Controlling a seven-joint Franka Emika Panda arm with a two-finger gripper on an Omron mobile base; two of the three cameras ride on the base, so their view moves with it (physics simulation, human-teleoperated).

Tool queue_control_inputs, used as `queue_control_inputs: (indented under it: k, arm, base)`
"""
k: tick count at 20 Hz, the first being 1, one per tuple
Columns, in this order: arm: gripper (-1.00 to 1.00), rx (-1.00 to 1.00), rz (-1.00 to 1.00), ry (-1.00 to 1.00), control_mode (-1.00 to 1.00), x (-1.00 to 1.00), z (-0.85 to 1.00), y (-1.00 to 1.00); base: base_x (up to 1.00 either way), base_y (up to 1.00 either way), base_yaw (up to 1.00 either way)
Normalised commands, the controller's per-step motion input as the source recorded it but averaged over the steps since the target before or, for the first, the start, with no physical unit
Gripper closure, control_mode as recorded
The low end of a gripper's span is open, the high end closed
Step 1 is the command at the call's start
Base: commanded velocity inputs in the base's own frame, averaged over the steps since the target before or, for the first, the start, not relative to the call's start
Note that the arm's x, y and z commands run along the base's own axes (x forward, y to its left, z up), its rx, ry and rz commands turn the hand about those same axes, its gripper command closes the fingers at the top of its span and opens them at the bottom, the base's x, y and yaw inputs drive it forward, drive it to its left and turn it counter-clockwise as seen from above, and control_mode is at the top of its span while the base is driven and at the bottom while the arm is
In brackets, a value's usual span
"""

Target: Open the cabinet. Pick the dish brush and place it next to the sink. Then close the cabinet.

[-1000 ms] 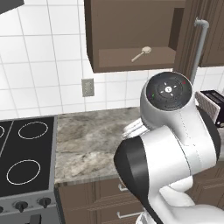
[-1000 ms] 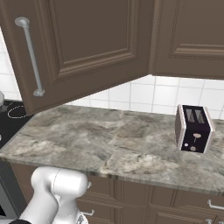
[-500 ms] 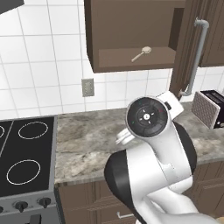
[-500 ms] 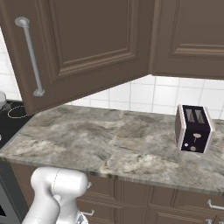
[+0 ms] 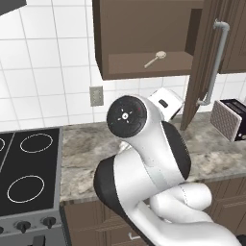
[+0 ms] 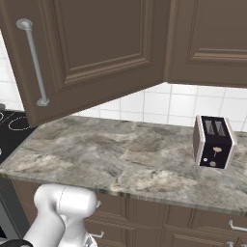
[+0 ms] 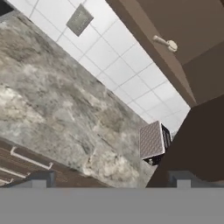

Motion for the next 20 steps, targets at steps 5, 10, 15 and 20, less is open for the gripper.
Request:
queue_control_inputs:
  k: [5, 10, 15, 20]
  arm:
    - [-1.00, -0.23, 0.00, 0.00, -1.00, 0.22, 0.00, 0.00]
    - [-1.00, -0.23, -0.02, 0.00, -1.00, 0.22, 0.00, -0.02]
    - [-1.00, -0.21, -0.04, 0.02, -1.00, 0.23, 0.00, 0.00]
    - [-1.00, -0.12, -0.11, 0.10, -1.00, 0.15, 0.01, 0.00]
  base:
    - [0.00, 0.00, 0.00]
    - [0.00, 0.00, 0.00]
    - [0.00, 0.00, 0.00]
    - [0.00, 0.00, 0.00]
